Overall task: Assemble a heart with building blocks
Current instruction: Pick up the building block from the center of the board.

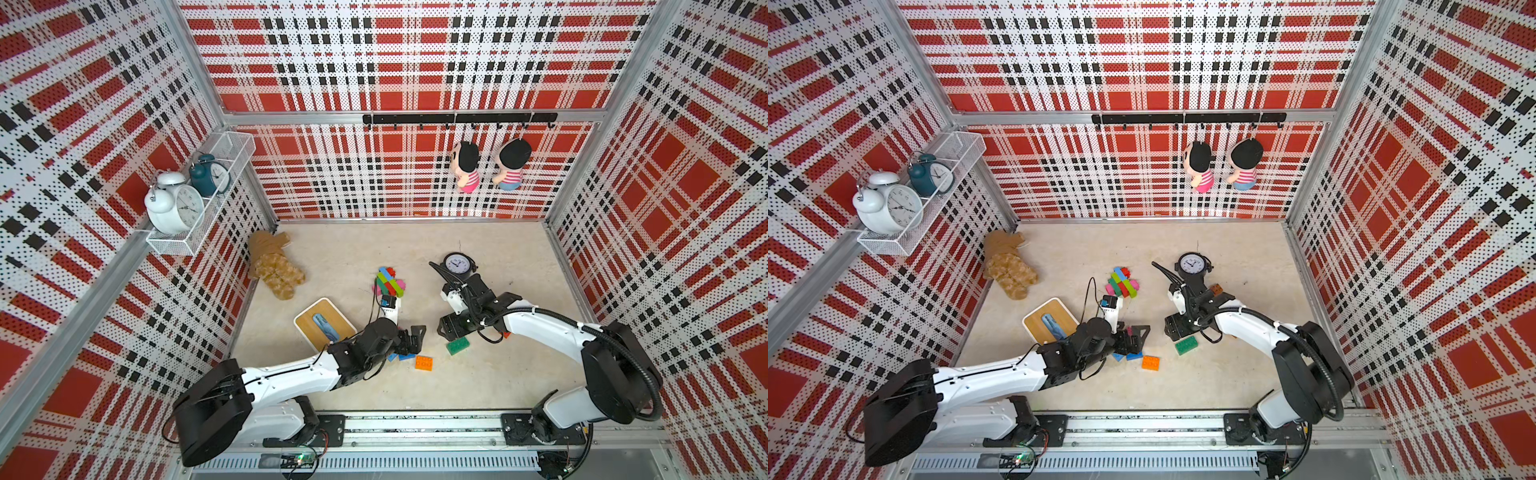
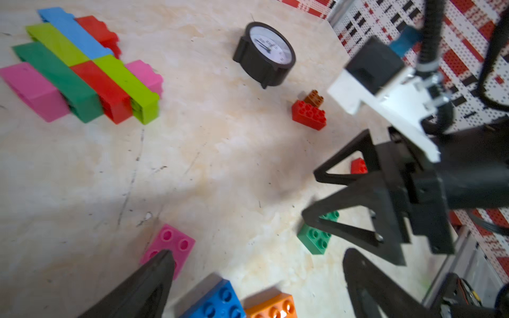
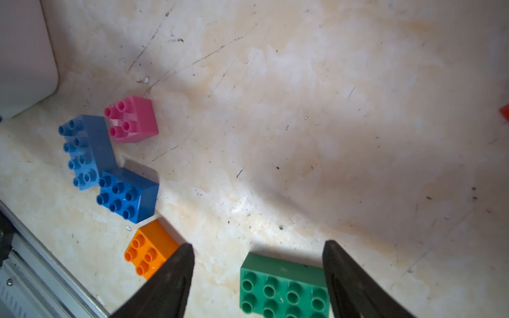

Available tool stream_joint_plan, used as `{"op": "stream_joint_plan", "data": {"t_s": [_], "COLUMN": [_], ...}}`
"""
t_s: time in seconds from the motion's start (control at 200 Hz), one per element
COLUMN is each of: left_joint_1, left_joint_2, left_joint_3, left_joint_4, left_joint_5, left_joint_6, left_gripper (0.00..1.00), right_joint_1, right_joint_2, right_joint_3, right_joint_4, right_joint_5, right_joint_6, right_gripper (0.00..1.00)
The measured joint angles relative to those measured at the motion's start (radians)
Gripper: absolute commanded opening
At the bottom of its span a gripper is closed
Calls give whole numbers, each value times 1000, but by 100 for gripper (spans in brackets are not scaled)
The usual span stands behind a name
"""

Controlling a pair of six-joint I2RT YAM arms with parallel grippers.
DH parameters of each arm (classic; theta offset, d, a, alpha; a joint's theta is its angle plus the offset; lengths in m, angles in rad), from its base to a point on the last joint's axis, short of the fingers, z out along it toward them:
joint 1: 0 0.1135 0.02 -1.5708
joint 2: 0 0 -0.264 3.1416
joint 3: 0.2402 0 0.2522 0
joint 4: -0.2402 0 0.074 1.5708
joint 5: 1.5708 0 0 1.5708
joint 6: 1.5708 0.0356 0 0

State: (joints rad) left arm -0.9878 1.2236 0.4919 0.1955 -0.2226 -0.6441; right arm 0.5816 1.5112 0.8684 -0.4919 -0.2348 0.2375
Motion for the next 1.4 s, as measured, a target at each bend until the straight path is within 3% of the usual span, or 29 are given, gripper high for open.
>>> {"op": "stream_joint_plan", "data": {"t_s": [0.281, 0.691, 1.062, 1.403], "left_joint_1": [-35, -35, -27, 34], "left_joint_2": [29, 51, 68, 36], "left_joint_3": [4, 41, 56, -46], "left_joint_4": [21, 26, 39, 122], "left_joint_5": [-26, -33, -30, 31], "left_joint_6": [22, 55, 68, 8], "left_gripper": [98, 98, 98, 99], "right_joint_1": [-11, -11, 28, 76], "right_joint_2": [33, -74, -98, -113], "right_joint_3": [-8, -105, -124, -83], "right_joint_4": [-20, -58, -88, -137], "right_joint_5": [-19, -55, -116, 28], "right_joint_6": [8, 39, 43, 46], "right_gripper": [78, 78, 73, 68]}}
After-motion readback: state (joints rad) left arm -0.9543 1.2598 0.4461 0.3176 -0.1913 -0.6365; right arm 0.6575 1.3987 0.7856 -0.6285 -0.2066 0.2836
